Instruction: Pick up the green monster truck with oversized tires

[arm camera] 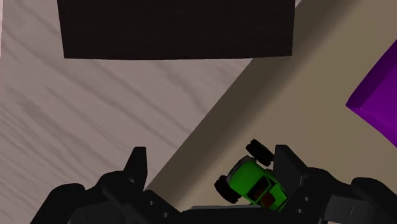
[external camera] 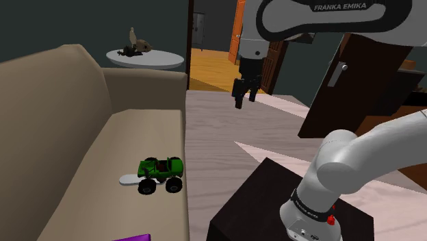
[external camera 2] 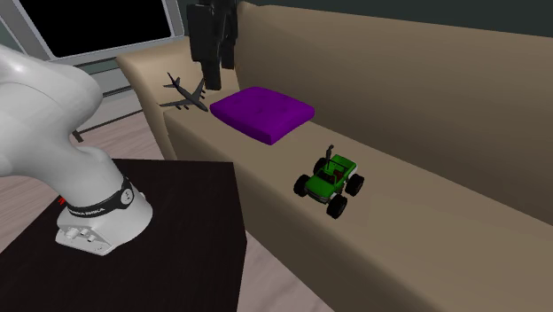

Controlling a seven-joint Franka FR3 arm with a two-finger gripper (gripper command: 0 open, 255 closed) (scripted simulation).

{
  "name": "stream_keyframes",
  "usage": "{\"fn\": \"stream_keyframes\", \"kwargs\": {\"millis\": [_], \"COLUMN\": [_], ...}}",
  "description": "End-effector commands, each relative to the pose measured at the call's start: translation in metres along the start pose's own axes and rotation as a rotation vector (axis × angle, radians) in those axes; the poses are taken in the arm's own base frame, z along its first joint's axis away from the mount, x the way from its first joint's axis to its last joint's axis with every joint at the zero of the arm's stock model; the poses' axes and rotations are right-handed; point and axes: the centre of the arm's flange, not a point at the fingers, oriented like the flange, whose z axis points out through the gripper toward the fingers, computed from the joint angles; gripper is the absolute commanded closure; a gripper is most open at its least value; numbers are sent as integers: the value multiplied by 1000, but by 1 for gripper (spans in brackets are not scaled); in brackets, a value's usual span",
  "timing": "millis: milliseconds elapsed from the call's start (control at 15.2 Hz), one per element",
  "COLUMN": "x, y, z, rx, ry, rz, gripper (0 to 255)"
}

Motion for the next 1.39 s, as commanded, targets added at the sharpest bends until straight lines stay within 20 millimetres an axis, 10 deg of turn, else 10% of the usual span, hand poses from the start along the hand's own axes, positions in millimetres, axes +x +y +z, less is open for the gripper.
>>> {"fn": "stream_keyframes", "kwargs": {"millis": [0, 1320], "x": [20, 214], "y": [-10, -128], "z": [14, 167], "rx": [-3, -38], "ry": [-5, -67], "rz": [2, 22], "gripper": [0, 0]}}
